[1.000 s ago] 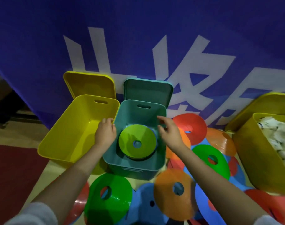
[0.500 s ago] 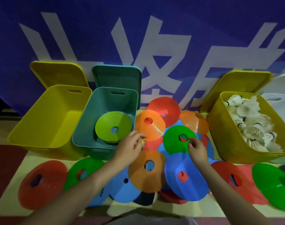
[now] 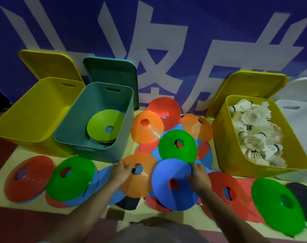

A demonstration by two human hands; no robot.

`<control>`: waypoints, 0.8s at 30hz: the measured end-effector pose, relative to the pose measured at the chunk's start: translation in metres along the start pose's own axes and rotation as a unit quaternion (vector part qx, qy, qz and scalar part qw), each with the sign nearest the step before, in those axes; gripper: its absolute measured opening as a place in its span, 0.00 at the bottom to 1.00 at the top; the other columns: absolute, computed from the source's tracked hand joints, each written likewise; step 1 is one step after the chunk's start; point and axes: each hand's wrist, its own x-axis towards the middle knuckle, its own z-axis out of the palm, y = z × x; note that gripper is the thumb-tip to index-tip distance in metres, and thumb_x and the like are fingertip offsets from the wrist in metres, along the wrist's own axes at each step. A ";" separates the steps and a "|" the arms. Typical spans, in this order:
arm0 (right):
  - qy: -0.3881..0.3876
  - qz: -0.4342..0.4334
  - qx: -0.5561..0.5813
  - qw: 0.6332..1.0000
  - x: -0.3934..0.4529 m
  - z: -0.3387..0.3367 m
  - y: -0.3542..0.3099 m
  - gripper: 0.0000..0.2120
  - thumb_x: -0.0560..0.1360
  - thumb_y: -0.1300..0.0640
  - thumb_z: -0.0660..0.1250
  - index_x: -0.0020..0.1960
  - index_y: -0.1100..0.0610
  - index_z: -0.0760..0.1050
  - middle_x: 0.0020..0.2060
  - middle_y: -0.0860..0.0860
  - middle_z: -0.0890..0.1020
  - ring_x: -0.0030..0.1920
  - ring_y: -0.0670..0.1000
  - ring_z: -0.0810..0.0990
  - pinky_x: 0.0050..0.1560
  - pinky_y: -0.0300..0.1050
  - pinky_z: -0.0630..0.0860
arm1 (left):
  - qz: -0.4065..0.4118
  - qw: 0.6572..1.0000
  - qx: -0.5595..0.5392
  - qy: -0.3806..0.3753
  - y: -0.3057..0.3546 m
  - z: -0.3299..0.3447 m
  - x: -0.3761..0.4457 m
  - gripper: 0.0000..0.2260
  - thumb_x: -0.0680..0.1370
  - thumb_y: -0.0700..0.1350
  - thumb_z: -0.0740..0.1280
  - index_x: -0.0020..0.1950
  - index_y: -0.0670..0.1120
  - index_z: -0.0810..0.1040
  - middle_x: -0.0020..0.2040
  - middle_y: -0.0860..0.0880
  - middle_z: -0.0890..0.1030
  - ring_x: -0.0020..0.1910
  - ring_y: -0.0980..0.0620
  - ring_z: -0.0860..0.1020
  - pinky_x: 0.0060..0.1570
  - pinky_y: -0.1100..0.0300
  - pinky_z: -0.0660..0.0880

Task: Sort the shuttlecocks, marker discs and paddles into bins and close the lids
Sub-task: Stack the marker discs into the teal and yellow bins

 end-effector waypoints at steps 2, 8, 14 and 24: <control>0.006 -0.007 0.014 1.000 0.002 -0.001 0.004 0.25 0.74 0.58 0.66 0.69 0.59 0.68 0.62 0.60 0.73 0.64 0.62 0.69 0.62 0.52 0.66 | -0.015 1.000 0.014 0.001 0.004 0.001 0.000 0.19 0.79 0.54 0.62 0.63 0.43 0.73 0.60 0.40 0.78 0.59 0.40 0.76 0.56 0.51 0.73; -0.023 -0.011 0.049 0.998 0.005 -0.003 0.006 0.23 0.75 0.57 0.64 0.69 0.57 0.68 0.61 0.59 0.71 0.61 0.61 0.72 0.60 0.50 0.68 | -0.015 1.000 0.008 -0.017 0.018 0.004 0.000 0.20 0.78 0.55 0.63 0.63 0.44 0.75 0.62 0.42 0.78 0.61 0.41 0.74 0.59 0.53 0.71; -0.029 -0.011 0.122 0.992 0.011 -0.004 0.011 0.16 0.76 0.57 0.60 0.62 0.60 0.73 0.57 0.59 0.73 0.50 0.58 0.73 0.51 0.48 0.69 | -0.060 0.995 -0.071 -0.043 0.024 0.005 0.005 0.30 0.75 0.56 0.69 0.73 0.44 0.66 0.71 0.42 0.68 0.70 0.41 0.66 0.65 0.51 0.66; -0.029 -0.017 0.151 0.988 0.015 0.004 0.012 0.16 0.78 0.56 0.62 0.62 0.62 0.73 0.57 0.60 0.78 0.56 0.60 0.76 0.53 0.48 0.69 | 0.025 0.981 -0.182 -0.062 0.039 -0.008 0.008 0.13 0.78 0.41 0.66 0.62 0.44 0.77 0.58 0.43 0.80 0.56 0.45 0.78 0.59 0.48 0.75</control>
